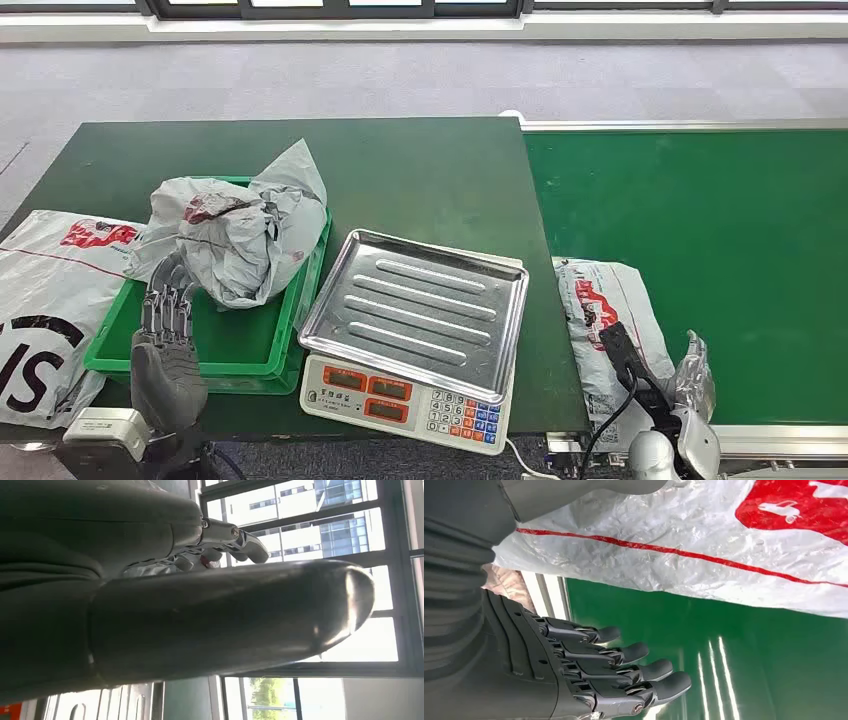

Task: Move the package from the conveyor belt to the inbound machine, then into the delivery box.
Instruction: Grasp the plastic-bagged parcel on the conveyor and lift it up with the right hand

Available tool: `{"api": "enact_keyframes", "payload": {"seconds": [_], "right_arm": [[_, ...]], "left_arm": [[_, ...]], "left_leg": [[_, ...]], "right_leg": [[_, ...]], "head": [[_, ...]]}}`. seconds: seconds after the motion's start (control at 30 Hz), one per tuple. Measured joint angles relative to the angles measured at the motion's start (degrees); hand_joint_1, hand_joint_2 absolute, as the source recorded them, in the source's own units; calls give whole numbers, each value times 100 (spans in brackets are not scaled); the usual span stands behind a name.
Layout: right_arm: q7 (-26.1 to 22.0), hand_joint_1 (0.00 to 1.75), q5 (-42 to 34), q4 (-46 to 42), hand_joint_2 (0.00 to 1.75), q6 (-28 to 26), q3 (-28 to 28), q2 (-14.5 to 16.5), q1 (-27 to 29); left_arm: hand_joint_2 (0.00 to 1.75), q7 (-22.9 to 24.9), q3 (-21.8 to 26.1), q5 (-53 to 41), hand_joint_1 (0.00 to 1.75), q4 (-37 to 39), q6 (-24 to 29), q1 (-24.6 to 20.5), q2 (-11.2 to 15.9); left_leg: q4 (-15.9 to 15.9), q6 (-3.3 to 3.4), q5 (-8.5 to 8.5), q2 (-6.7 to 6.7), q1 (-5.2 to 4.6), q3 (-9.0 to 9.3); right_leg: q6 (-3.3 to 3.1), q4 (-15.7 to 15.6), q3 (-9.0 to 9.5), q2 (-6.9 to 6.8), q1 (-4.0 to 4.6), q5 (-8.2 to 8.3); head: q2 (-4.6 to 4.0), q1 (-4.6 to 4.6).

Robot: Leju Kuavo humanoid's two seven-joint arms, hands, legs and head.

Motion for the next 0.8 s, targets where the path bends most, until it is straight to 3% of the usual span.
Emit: {"api": "enact_keyframes", "payload": {"seconds": [0.2,0.5,0.57,0.63,0.7,0.8], "right_arm": [[-119,0,-78,335,175,752,100,-50,-1],[-148,0,-36,815,175,1048,246,-144,-89],[-191,14,-38,933,175,1080,299,-162,-136],[-213,101,-28,1023,175,1072,362,-180,-176],[-259,175,1,1074,175,1024,438,-202,-193],[-334,175,64,1095,175,904,553,-245,-193]], "left_arm": [[0,32,0,0,0,27,-11,-55,1],[0,78,0,6,0,86,-15,-153,7],[0,99,0,10,0,90,-8,-166,9],[0,126,0,16,0,90,0,-170,9],[0,138,0,21,0,90,9,-170,9],[0,142,0,52,0,87,18,-161,9]], "left_leg": [[0,0,0,0,0,0],[0,0,0,4,1,6],[0,0,0,10,1,12],[0,0,-2,19,1,16],[0,2,-4,27,1,17],[0,2,-6,35,1,4]], "right_leg": [[0,0,0,0,0,0],[0,0,4,2,1,0],[0,0,8,9,1,0],[1,0,9,19,2,1],[1,-1,9,26,1,1],[4,-1,13,36,1,5]], "head": [[0,0],[0,0],[0,0],[0,0],[0,0],[0,0]]}}
